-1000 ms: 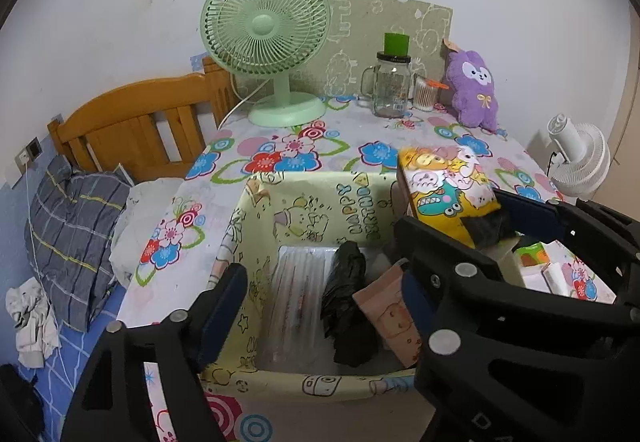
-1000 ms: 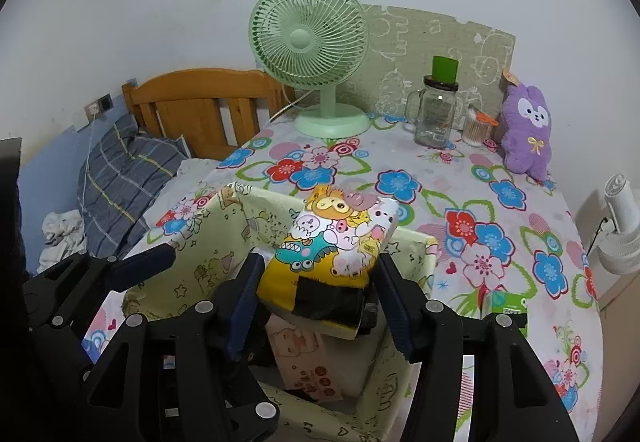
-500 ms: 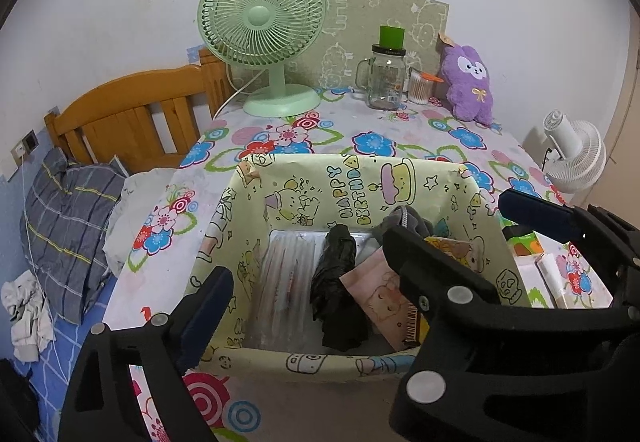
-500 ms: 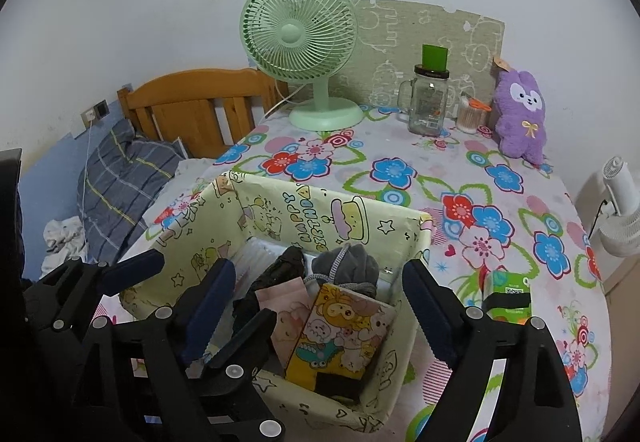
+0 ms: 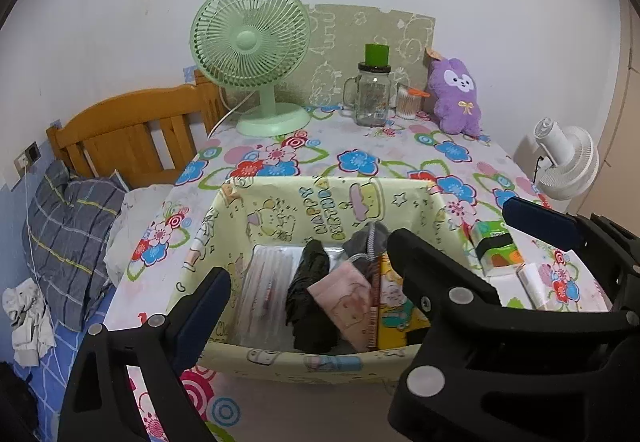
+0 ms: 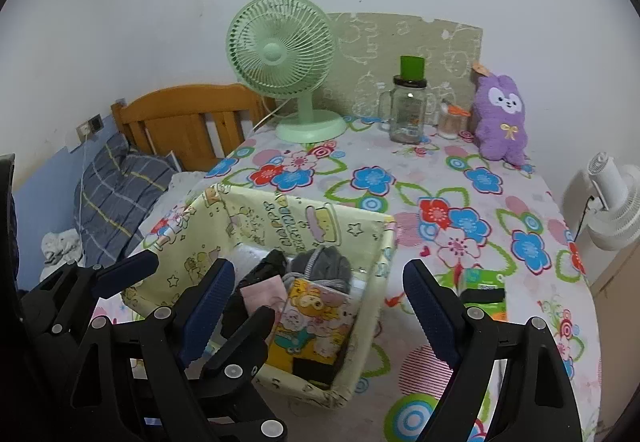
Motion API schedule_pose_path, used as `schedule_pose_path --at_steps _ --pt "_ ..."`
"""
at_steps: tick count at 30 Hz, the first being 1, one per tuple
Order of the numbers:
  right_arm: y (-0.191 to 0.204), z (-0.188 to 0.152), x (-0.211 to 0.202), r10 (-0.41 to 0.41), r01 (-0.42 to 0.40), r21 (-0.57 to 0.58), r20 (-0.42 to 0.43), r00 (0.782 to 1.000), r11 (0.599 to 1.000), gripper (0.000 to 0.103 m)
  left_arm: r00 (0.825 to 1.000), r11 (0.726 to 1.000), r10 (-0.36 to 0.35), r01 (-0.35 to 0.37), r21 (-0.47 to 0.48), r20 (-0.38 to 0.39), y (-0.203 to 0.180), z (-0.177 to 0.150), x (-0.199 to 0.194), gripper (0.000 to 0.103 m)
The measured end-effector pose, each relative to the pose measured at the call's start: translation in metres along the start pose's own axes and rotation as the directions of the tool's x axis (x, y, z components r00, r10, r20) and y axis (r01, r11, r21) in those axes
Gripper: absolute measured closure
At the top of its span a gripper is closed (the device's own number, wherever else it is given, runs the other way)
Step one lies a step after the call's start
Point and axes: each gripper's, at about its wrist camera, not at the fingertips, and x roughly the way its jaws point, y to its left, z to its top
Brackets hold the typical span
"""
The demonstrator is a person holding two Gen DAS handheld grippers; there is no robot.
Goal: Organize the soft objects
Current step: 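Withdraw both tools up and away from the box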
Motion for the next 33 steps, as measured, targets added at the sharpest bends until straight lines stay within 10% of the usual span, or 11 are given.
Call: schedule_pose_path --at_steps 33 --pt "-0.067 -0.002 -0.062 -0.079 0.072 0.087 0.084 0.993 0.994 0.014 0.995 0.995 -0.076 0.073 0.061 0.058 -0.075 0.014 -0.029 0.007"
